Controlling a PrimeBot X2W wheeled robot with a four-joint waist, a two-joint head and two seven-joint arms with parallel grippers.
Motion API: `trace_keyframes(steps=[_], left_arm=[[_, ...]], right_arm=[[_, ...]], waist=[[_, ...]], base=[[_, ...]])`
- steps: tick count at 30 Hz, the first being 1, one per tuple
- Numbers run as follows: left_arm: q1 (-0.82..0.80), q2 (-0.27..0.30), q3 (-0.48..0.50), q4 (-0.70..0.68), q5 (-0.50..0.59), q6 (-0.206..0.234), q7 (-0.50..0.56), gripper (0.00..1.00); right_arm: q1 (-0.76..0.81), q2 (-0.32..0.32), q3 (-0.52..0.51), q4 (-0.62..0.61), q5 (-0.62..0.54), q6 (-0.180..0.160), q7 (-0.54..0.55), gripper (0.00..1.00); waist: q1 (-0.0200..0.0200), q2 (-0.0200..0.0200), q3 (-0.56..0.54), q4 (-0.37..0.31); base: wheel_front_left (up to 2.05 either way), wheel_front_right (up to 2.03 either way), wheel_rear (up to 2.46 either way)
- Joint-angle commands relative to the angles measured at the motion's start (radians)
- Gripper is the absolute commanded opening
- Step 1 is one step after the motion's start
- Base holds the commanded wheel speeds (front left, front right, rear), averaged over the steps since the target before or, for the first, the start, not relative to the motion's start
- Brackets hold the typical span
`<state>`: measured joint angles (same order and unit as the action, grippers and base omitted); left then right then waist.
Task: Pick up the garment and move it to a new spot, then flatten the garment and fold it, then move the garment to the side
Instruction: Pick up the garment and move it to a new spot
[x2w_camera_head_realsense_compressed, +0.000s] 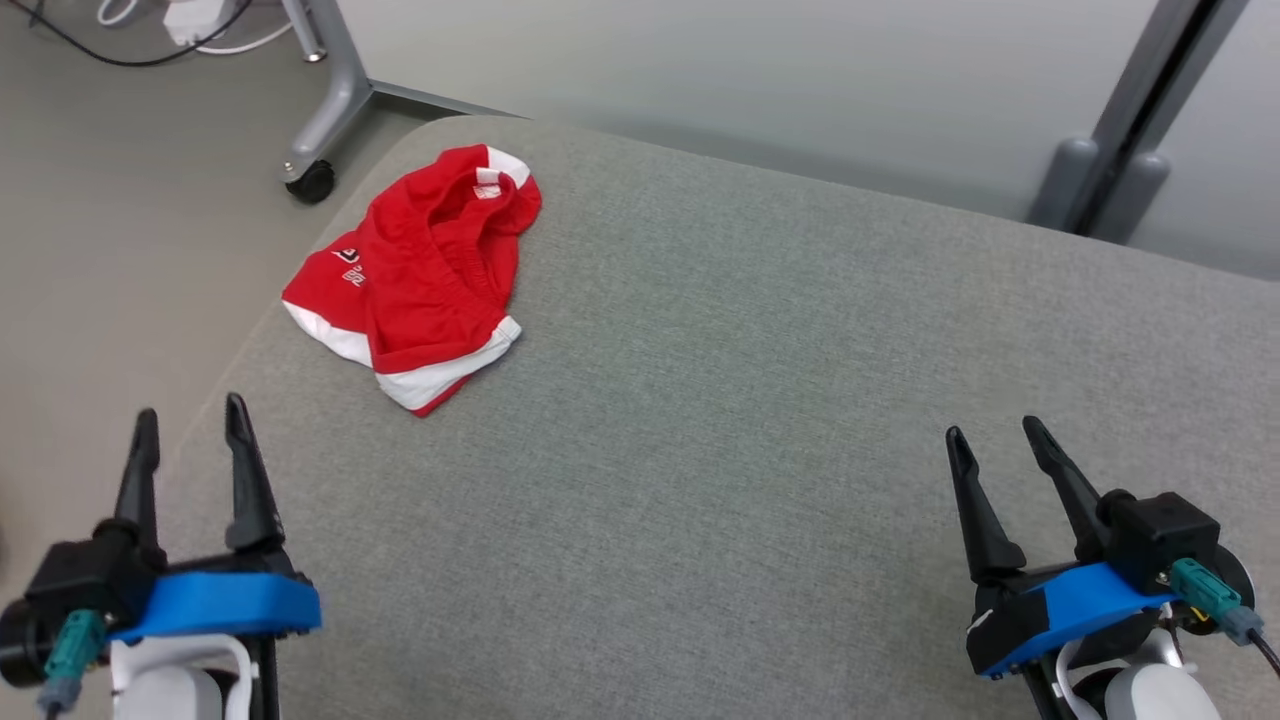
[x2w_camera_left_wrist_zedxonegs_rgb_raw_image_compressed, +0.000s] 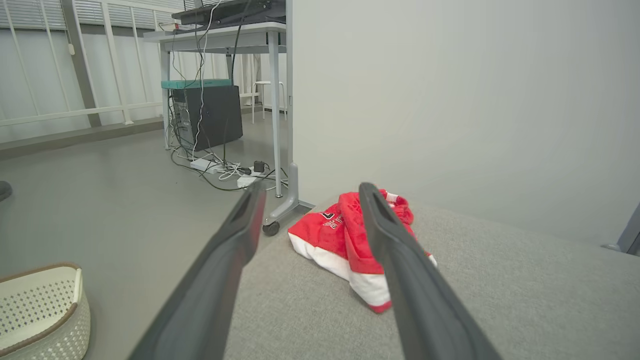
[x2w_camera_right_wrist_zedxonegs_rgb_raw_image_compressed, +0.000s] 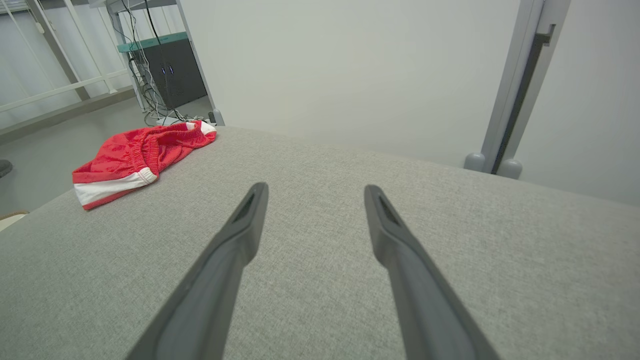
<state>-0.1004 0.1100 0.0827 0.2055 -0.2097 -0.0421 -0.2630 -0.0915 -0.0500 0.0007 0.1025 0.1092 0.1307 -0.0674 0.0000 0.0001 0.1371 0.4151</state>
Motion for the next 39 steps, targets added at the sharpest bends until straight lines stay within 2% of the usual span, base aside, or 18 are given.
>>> trace_keyframes(steps=[1, 11, 17, 23, 33, 39], left_arm=[[-0.048, 0.017, 0.008, 0.004, 0.001, -0.004, -0.002, 1.0], [-0.35, 0.141, 0.041, 0.098, -0.02, -0.032, 0.012, 1.0], [-0.496, 0.19, 0.037, 0.208, -0.048, -0.054, 0.03, 1.0], [-0.561, 0.196, -0.002, 0.332, -0.062, -0.07, 0.059, 1.0], [-0.569, 0.151, -0.129, 0.591, -0.096, -0.089, 0.082, 1.0], [-0.58, 0.146, -0.214, 0.723, -0.134, -0.088, 0.095, 1.0]], right_arm=[[-0.013, -0.001, -0.005, -0.012, -0.009, 0.0, 0.004, 1.0], [-0.051, -0.001, -0.052, -0.107, -0.075, 0.0, 0.043, 1.0], [-0.048, -0.001, -0.093, -0.185, -0.109, 0.0, 0.068, 1.0], [-0.044, -0.001, -0.109, -0.232, -0.119, 0.0, 0.085, 1.0], [-0.073, -0.001, -0.116, -0.26, -0.126, 0.0, 0.096, 1.0], [-0.092, -0.001, -0.109, -0.256, -0.128, 0.0, 0.1, 1.0]], waist=[[0.0, -0.0001, 0.01, -0.017], [0.0, -0.0001, 0.131, -0.133], [0.0, -0.0001, 0.207, -0.193], [0.0, -0.0001, 0.251, -0.216], [0.0, -0.0001, 0.293, -0.226], [0.0, -0.0001, 0.3, -0.24]], base=[[0.0, 0.0, 0.0], [0.0, 0.0, 0.0], [0.0, 0.0, 0.0], [0.0, 0.0, 0.0], [0.0, 0.0, 0.0], [0.0, 0.0, 0.0]])
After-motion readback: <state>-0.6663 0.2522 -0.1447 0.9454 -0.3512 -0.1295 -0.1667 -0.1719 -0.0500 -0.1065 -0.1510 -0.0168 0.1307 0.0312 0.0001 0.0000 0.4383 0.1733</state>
